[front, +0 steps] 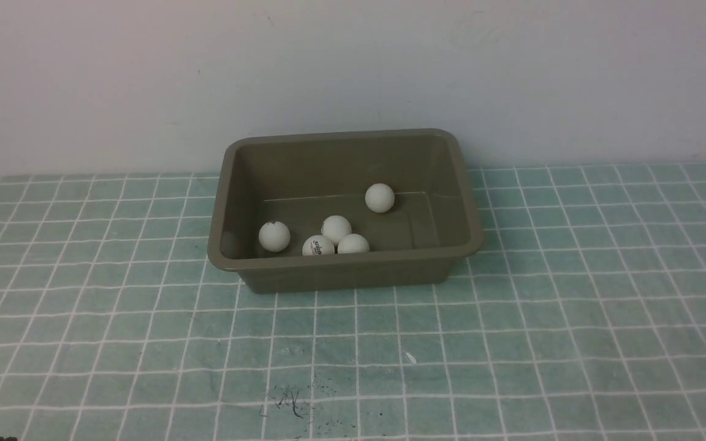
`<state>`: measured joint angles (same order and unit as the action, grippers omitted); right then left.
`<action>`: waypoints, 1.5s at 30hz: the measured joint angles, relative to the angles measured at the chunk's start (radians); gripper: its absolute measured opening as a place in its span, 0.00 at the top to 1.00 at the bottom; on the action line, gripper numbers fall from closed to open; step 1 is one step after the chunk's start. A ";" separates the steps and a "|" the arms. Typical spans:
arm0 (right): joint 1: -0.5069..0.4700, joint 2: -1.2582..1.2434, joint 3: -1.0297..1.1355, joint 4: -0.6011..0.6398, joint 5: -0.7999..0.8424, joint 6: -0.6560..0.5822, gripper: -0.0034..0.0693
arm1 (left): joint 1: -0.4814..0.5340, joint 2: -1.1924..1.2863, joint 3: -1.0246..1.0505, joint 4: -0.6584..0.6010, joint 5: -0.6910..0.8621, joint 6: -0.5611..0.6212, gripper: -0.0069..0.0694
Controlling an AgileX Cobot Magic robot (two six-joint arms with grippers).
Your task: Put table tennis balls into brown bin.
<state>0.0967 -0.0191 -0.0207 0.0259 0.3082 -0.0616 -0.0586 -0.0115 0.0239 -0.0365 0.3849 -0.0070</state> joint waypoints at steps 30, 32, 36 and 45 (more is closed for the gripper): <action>-0.078 0.002 0.043 0.003 0.072 0.000 0.97 | 0.000 0.000 0.000 0.001 0.000 -0.001 0.92; -0.078 0.002 0.043 0.003 0.073 0.000 0.97 | 0.000 0.000 0.000 0.001 0.000 -0.001 0.92; -0.078 0.002 0.042 0.003 0.074 0.000 0.97 | 0.000 0.000 0.000 0.001 0.000 -0.001 0.92; -0.078 0.002 0.042 0.003 0.074 0.000 0.97 | 0.000 0.000 0.000 0.001 0.000 -0.001 0.92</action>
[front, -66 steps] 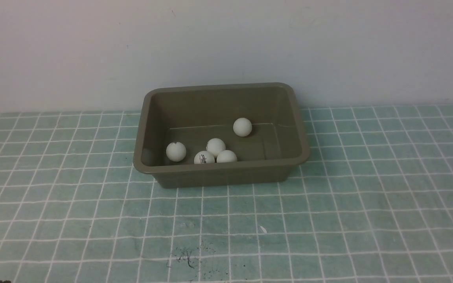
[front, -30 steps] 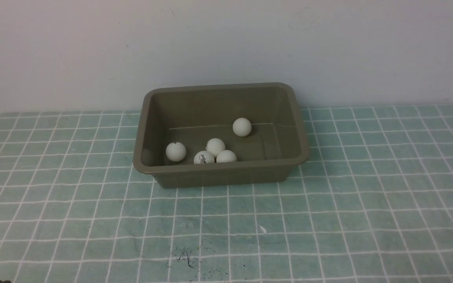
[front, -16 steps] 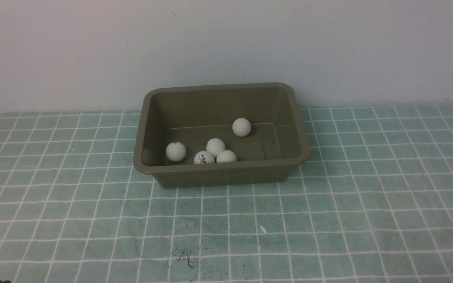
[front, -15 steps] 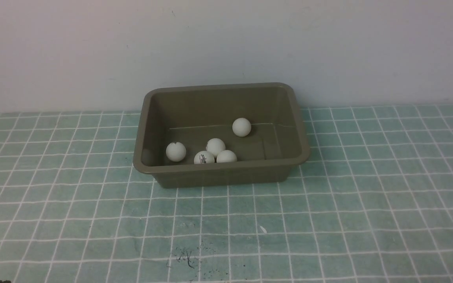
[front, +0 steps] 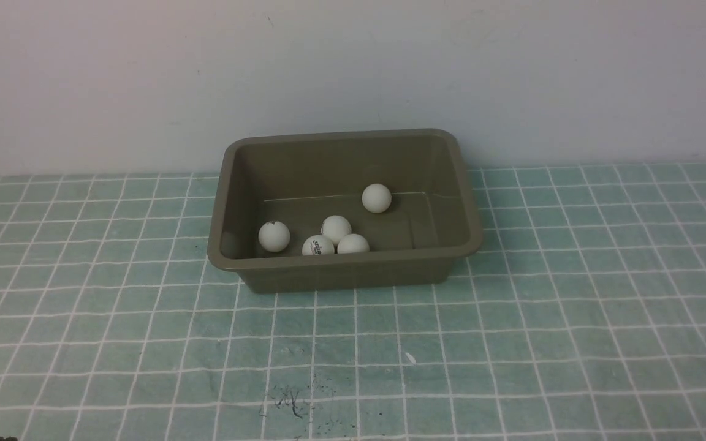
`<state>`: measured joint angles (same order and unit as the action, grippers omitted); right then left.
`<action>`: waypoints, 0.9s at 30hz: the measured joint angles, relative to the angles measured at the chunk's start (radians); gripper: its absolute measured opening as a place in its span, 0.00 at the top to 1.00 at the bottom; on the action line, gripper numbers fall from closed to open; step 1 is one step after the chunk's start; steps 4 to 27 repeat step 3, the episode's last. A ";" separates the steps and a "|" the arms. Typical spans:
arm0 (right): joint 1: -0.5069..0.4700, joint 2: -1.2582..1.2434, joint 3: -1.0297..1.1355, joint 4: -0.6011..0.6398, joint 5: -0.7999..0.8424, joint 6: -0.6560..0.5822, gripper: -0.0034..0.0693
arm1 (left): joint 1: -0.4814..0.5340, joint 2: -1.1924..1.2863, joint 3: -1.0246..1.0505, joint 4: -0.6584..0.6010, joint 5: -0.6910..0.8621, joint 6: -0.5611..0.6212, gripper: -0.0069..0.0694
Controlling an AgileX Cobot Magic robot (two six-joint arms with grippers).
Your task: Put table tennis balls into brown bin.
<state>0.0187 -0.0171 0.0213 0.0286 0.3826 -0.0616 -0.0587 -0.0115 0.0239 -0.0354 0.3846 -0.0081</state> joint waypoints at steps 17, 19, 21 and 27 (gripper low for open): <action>0.000 0.000 0.000 0.000 0.000 0.000 0.97 | 0.000 0.000 0.000 0.000 0.000 0.000 0.92; 0.000 0.000 0.000 0.000 0.000 0.000 0.97 | 0.000 0.000 0.000 0.000 0.000 0.000 0.92; 0.000 0.000 0.000 0.000 0.000 0.000 0.97 | 0.000 0.000 0.000 0.000 0.000 0.000 0.92; 0.000 0.000 0.000 0.000 0.000 0.000 0.97 | 0.000 0.000 0.000 0.000 0.000 0.000 0.92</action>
